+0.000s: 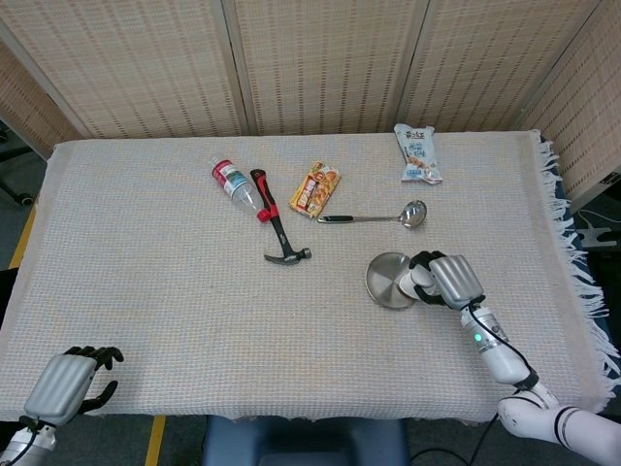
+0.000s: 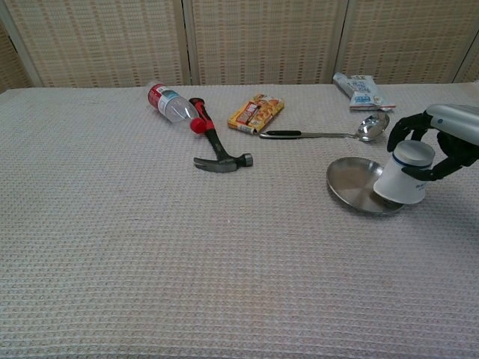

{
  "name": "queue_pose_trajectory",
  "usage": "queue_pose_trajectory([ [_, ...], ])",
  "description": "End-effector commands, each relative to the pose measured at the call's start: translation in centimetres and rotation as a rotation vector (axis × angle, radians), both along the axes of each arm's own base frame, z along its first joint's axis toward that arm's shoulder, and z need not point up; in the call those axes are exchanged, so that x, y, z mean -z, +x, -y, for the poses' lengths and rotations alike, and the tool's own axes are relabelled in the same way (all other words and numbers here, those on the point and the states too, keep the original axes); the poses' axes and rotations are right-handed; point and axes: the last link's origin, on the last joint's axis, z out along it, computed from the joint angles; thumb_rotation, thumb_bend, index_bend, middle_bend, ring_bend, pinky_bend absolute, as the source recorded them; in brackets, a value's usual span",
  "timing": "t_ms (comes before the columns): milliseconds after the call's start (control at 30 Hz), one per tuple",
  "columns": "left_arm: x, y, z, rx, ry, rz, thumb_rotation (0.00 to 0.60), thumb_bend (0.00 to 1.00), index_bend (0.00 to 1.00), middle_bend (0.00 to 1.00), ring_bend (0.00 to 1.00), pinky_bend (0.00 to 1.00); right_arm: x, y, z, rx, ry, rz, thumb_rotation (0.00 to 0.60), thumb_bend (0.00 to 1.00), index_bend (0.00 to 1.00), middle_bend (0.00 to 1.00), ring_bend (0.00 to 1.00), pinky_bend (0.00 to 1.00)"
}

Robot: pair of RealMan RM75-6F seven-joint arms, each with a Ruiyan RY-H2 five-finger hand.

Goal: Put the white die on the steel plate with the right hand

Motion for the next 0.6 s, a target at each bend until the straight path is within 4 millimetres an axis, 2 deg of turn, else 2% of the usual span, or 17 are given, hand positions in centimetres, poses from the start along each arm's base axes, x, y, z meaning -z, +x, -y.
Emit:
queue_pose_trajectory([
  [33,0.0,0.0,0.0,0.000,0.000,0.001,0.600,0.34,0.40,0.48,0.43,0.44,1.3,0.1,0.5,-0.022,0.008,0.020,0.600,0.31,0.51,0.50,0.45,0.74],
  [200,-0.1,-0.1,0.0,-0.002,0.003,0.003,0.600,0.34,0.40,0.48,0.43,0.44,2.5,0.7,1.2,-0.049,0.010,0.059,0.600,0.31,0.50,0.50,0.45,0.74],
  [600,-0.2,0.0,0.0,0.000,0.005,0.007,0.600,0.34,0.40,0.48,0.43,0.44,3.6,1.6,1.6,-0.075,0.018,0.068,0.600,0.31,0.50,0.50,0.45,0.74],
])
